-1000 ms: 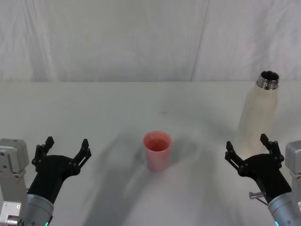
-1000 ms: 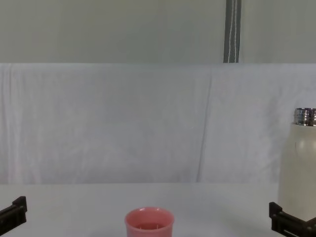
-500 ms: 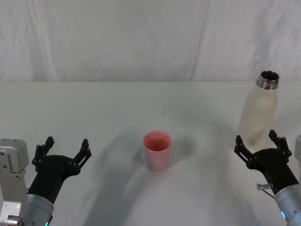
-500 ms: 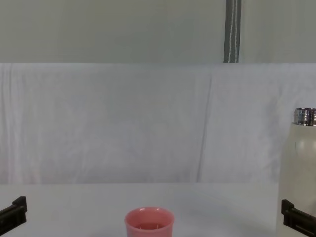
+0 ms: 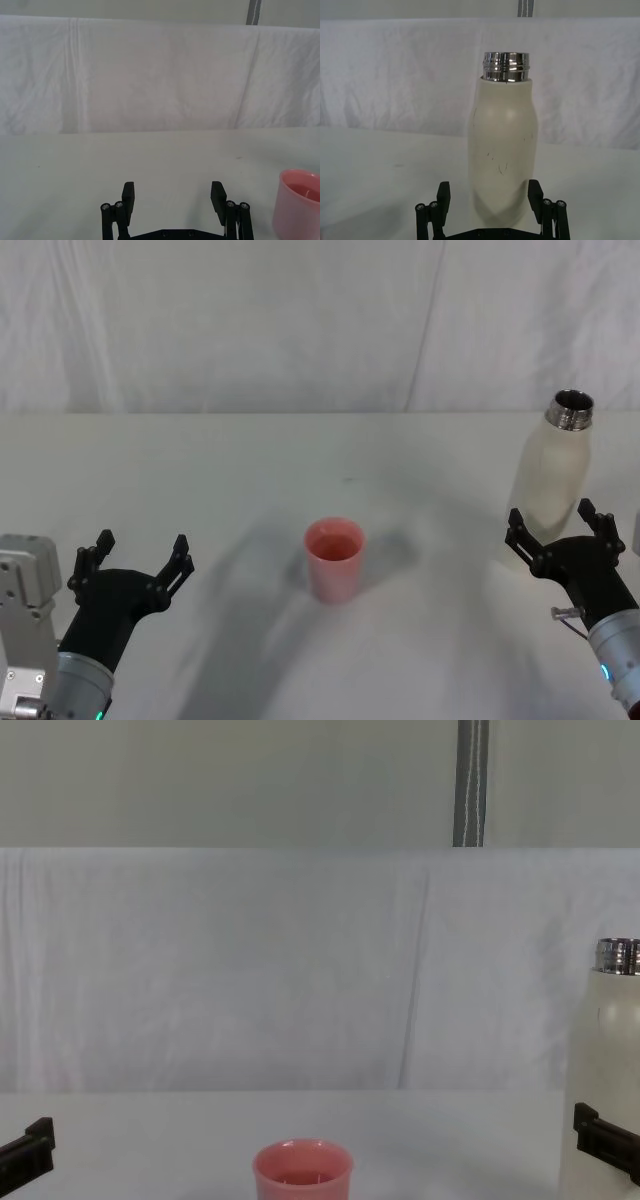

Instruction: Grasp the thermos with one hand and pour water into the cup lid.

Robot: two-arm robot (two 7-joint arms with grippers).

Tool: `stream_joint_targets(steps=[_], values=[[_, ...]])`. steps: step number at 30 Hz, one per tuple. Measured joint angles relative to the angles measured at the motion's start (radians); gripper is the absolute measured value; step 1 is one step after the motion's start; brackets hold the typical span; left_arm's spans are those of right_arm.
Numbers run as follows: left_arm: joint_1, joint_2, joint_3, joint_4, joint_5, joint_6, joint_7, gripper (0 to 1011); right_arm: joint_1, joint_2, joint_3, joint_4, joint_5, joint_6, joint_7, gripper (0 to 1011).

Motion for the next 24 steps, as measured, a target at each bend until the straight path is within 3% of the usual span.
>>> stream_joint_targets(steps=[24], values=[[0.000,0.000,0.000,0.000,0.000,0.000,0.000,1001,0.077,-0.038,0.030,0.083,0.025,-0.020,0.026,1001]])
